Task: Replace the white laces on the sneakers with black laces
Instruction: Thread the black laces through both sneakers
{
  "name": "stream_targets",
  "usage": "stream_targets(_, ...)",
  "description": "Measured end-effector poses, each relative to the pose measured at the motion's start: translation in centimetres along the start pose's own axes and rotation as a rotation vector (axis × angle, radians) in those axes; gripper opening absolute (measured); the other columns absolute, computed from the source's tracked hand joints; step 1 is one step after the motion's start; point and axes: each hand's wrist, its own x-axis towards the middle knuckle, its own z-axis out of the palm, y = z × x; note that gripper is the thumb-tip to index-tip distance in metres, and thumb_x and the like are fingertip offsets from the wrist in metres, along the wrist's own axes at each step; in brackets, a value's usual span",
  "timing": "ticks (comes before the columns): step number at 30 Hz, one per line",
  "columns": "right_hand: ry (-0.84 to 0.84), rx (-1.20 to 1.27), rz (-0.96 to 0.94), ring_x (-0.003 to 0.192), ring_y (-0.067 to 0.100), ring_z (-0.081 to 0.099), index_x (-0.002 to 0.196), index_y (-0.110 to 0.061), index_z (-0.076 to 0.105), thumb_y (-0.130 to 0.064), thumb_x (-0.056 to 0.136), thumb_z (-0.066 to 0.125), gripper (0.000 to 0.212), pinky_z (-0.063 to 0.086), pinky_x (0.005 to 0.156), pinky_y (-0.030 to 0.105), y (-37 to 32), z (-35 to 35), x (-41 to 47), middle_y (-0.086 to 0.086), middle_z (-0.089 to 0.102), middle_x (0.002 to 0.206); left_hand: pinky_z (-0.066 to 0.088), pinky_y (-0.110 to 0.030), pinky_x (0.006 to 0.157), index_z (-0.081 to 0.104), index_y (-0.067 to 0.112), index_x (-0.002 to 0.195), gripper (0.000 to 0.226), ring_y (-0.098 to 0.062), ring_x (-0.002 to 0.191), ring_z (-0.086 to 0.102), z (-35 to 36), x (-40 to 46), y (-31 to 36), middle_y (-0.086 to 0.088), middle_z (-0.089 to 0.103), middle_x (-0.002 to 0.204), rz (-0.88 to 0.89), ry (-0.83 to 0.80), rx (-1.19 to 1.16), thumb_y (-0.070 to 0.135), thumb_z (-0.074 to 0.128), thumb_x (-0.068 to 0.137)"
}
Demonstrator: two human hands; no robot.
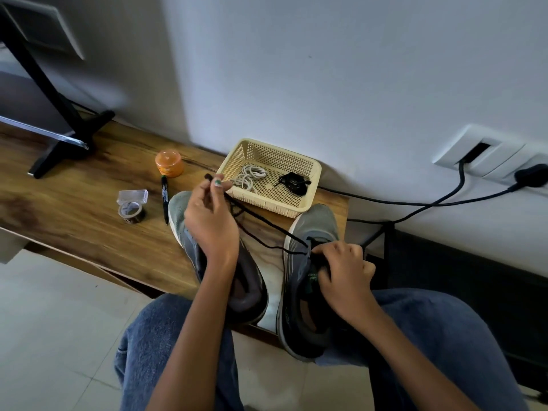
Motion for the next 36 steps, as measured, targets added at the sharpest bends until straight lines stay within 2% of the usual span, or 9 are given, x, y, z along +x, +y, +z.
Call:
stream_targets(2,0.142,0.189,0.004,0.118,0.011,0.032,0.116,-0.03,0.056,-0.01,0.09,0.048,0.035,0.016,0.085,0.03,-0.9,-0.8,0.1,-0.016,0.048,0.114,0.046,-0.015,0.054,0.069,0.024,0.094,0.015,0.0,0.062,0.057,0.4,-1.1,0.2,0.019,0.067,0.078,0.092,-0.165,0.099,0.018,0.055,0.097)
stream_targets(4,0.201,0.408,0.035,0.113,0.008,0.037,0.106,-0.032,0.059,-0.015,0.095,0.048,0.023,0.021,0.091,0.032,-2.2,-2.5,0.5,-0.022,0.051,0.102,0.045,-0.015,0.048,0.065,0.032,0.097,0.017,0.0,0.057,0.054,1.0,-2.3,0.1,0.015,0.068,0.076,0.131,-0.446,0.121,0.016,0.056,0.095)
stream_targets(6,0.104,0.669,0.119,0.109,0.011,0.047,0.096,-0.028,0.061,-0.034,0.098,0.046,0.017,0.033,0.099,0.037,-3.4,-4.0,1.7,-0.02,0.057,0.095,0.053,-0.019,0.056,0.066,0.028,0.102,0.016,0.0,0.063,0.061,1.5,-3.3,-0.4,0.011,0.07,0.08,0.202,-0.685,0.15,0.016,0.058,0.095)
stream_targets(8,-0.055,0.897,0.188,0.104,0.019,0.06,0.097,-0.012,0.066,-0.053,0.095,0.045,0.046,0.046,0.093,0.04,-3.8,-5.0,3.2,0.0,0.069,0.1,0.057,-0.03,0.066,0.071,0.026,0.101,0.015,-0.005,0.071,0.066,2.1,-4.0,-1.2,0.008,0.072,0.082,0.29,-0.838,0.219,0.024,0.058,0.093)
stream_targets(12,-0.177,1.113,0.25,0.082,0.014,0.064,0.085,-0.012,0.073,-0.027,0.096,0.055,0.026,0.047,0.071,0.023,-3.9,-6.4,4.8,0.003,0.074,0.084,0.053,-0.039,0.068,0.073,0.028,0.09,0.029,-0.017,0.076,0.067,2.8,-4.8,-2.2,0.005,0.073,0.081,0.342,-1.004,0.436,0.043,0.05,0.082)
stream_targets(25,0.158,1.36,0.115,0.067,0.009,0.059,0.092,-0.014,0.067,-0.017,0.094,0.055,0.013,0.038,0.067,0.021,-3.0,-14.4,5.3,-0.007,0.064,0.068,0.055,-0.031,0.082,0.063,0.039,0.069,0.024,0.006,0.08,0.063,2.5,-4.3,-2.4,0.016,0.072,0.08,0.195,-1.108,0.616,0.029,0.06,0.09)
stream_targets(30,0.275,1.199,0.017,0.062,0.009,0.058,0.085,-0.019,0.069,-0.016,0.096,0.054,0.02,0.04,0.07,0.022,-2.9,-15.4,5.4,-0.005,0.068,0.075,0.037,-0.032,0.09,0.073,0.033,0.1,0.023,-0.006,0.097,0.059,2.8,-4.7,-2.1,0.016,0.068,0.099,0.283,-1.03,0.691,0.044,0.056,0.089)
stream_targets(33,0.235,1.106,0.025,0.056,0.006,0.057,0.09,-0.011,0.067,-0.009,0.095,0.054,0.014,0.045,0.06,0.014,-3.0,-13.2,4.7,0.0,0.066,0.071,0.036,-0.038,0.099,0.067,0.037,0.117,0.04,-0.003,0.105,0.056,3.2,-4.8,-1.8,0.022,0.065,0.105,0.154,-0.915,0.337,0.054,0.049,0.086)
stream_targets(36,0.182,0.962,0.047,0.057,0.004,0.059,0.088,-0.013,0.067,-0.01,0.094,0.058,0.011,0.049,0.06,0.014,-2.8,-9.0,3.8,-0.003,0.066,0.065,0.048,-0.039,0.098,0.072,0.022,0.11,0.028,-0.013,0.105,0.065,3.6,-5.3,-1.1,0.005,0.073,0.105,-0.056,-0.82,-0.07,0.039,0.057,0.094)
